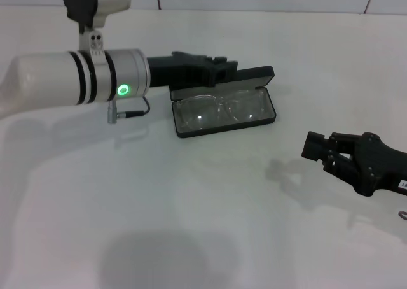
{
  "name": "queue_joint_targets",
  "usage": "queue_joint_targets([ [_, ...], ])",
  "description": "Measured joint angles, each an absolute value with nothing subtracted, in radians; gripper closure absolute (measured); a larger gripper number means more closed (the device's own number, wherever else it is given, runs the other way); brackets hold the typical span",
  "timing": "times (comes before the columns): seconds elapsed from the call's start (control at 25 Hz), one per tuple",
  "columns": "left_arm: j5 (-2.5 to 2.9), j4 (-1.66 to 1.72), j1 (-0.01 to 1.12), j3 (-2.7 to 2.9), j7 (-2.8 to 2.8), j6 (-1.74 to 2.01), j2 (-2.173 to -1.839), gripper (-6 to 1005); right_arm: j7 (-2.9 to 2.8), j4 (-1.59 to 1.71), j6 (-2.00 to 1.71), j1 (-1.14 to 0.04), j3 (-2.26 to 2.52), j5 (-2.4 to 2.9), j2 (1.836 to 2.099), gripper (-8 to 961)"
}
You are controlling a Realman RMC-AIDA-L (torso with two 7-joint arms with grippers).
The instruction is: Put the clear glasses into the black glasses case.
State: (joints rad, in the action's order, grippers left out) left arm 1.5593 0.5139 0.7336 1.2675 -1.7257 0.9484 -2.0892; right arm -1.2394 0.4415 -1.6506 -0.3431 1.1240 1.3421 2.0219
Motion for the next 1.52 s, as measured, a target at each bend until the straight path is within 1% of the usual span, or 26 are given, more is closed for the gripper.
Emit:
queue_joint_targets([
  [0.52,1.549,0.491,0.653,1.345,-1.684,0.951,-2.099,724,-1.239,0.403,-1.629,-0.388,1.127,1.342,2.02,672],
  [0.64,1.504,0.547,0.623,1.345,-1.63,1.024,-2.096,724,-1.238,0.401,-1.63,-0.39,1.127,1.342,2.02,668],
  [0.68,1.439,0.633,0.572,1.345,-1.528,1.138,-2.093,724,-1.237,0.406,-1.634,-0.39,1.127,1.342,2.019,667],
  [0.72,1.439,0.633,0.572,1.345,-1.528,1.138,-2.093,724,-1.237,0.406,-1.634,-0.39,1.127,1.342,2.019,666],
  [0.84,1.305,0.773,0.446,1.348,-1.338,1.305,-2.094,724,-1.237,0.418,-1.636,-0.389,1.121,1.342,2.014,662],
  [0.92,1.257,0.817,0.386,1.353,-1.264,1.381,-2.092,724,-1.237,0.446,-1.637,-0.384,1.12,1.343,2.007,659],
  [1.12,1.287,0.837,0.318,1.349,-1.23,1.516,-2.065,723,-1.249,0.532,-1.638,-0.386,1.12,1.404,1.98,653],
  [1.2,1.319,0.84,0.297,1.343,-1.254,1.531,-2.054,723,-1.259,0.557,-1.639,-0.388,1.121,1.42,1.976,650],
  [1.28,1.35,0.844,0.282,1.323,-1.297,1.537,-2.047,673,-1.277,0.633,-1.64,-0.387,1.121,1.447,1.972,648],
  [1.4,1.398,0.848,0.265,1.283,-1.35,1.562,-2.04,598,-1.288,0.717,-1.635,-0.385,1.121,1.482,1.98,644],
  [1.44,1.427,0.853,0.255,1.273,-1.349,1.569,-2.04,573,-1.292,0.748,-1.628,-0.385,1.119,1.503,1.987,601],
  [1.52,1.474,0.866,0.24,1.262,-1.335,1.569,-2.045,487,-1.297,0.791,-1.619,-0.388,1.119,1.533,1.999,516],
])
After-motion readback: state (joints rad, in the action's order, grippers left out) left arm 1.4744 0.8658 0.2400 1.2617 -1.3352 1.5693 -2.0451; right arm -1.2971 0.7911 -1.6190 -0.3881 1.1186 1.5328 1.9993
